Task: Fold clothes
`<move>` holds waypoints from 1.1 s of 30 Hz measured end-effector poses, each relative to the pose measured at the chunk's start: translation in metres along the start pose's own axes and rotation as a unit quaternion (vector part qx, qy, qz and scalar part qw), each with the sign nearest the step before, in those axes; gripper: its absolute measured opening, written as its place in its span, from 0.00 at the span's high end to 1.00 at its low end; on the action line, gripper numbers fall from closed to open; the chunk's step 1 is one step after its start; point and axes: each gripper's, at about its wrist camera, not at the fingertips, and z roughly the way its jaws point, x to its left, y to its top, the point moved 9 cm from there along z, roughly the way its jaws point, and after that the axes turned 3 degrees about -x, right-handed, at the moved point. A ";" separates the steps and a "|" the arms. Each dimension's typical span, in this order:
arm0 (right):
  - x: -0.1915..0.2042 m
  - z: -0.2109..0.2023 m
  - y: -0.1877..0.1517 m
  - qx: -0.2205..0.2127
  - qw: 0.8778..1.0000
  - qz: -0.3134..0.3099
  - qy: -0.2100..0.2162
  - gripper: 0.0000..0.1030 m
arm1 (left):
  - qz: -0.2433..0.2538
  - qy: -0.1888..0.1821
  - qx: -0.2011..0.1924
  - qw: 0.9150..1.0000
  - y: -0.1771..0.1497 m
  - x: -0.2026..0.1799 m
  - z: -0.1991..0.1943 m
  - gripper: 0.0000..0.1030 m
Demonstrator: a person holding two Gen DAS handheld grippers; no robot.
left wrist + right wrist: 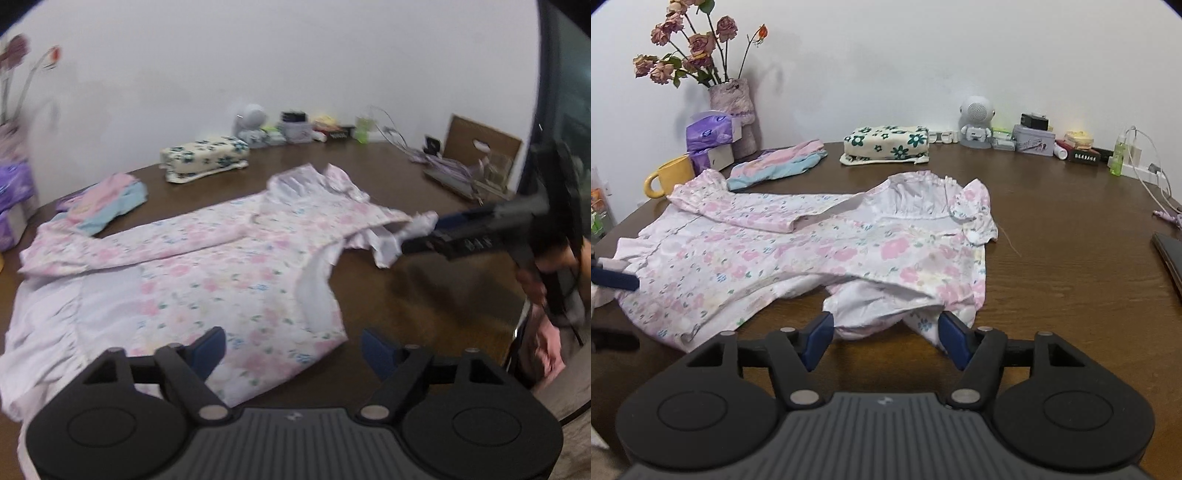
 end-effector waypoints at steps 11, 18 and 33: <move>-0.018 0.028 0.012 -0.004 1.000 0.020 0.010 0.96 | 0.032 0.002 0.046 0.998 -0.006 -0.014 0.043 0.65; -0.025 0.013 0.017 0.010 0.997 0.051 0.058 0.99 | 0.006 0.004 0.049 0.999 -0.003 -0.001 0.043 0.86; -0.053 -0.048 0.049 0.090 0.995 0.015 0.051 0.99 | -0.012 -0.027 0.052 0.998 0.024 0.020 0.020 0.86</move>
